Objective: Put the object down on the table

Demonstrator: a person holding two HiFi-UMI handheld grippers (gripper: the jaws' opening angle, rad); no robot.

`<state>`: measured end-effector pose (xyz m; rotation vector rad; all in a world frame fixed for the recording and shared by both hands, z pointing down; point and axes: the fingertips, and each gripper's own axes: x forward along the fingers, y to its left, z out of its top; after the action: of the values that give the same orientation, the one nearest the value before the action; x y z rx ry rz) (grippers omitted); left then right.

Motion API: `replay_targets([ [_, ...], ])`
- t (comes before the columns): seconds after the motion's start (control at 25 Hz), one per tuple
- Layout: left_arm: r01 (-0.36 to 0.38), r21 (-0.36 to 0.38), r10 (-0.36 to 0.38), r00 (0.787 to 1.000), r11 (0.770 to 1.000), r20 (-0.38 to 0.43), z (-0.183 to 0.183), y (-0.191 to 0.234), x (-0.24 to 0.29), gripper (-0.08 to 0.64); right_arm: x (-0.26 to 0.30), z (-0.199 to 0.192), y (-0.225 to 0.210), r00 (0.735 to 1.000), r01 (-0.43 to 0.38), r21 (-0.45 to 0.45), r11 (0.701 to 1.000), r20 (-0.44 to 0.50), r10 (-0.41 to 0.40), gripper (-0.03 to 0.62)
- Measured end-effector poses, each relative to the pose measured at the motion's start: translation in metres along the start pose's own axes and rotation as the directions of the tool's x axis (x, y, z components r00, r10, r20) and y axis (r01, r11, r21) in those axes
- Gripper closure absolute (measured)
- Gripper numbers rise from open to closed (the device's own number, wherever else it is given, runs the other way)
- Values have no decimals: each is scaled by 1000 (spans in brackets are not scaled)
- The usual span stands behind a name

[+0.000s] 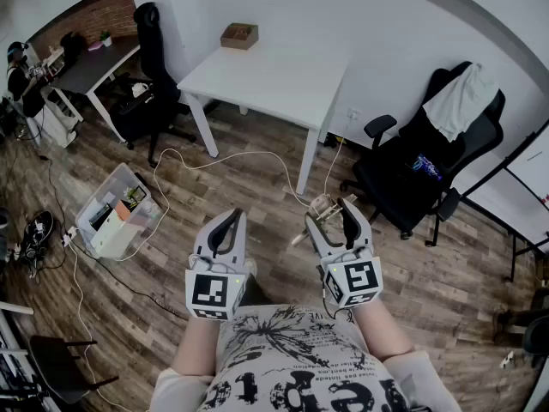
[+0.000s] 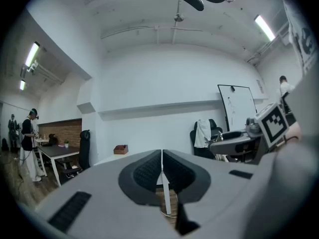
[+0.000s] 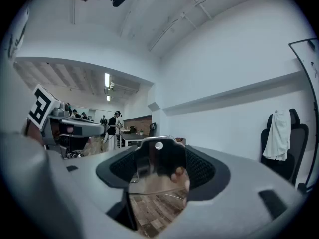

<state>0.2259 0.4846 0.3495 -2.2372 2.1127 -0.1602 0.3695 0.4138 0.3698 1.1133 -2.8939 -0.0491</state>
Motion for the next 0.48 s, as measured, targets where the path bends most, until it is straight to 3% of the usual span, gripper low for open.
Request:
replay_targets([
  [0.48, 7, 13, -6, 1000, 1000, -12, 2, 3, 16, 548, 13, -5, -9, 1000, 1, 27, 1000, -8, 0, 307],
])
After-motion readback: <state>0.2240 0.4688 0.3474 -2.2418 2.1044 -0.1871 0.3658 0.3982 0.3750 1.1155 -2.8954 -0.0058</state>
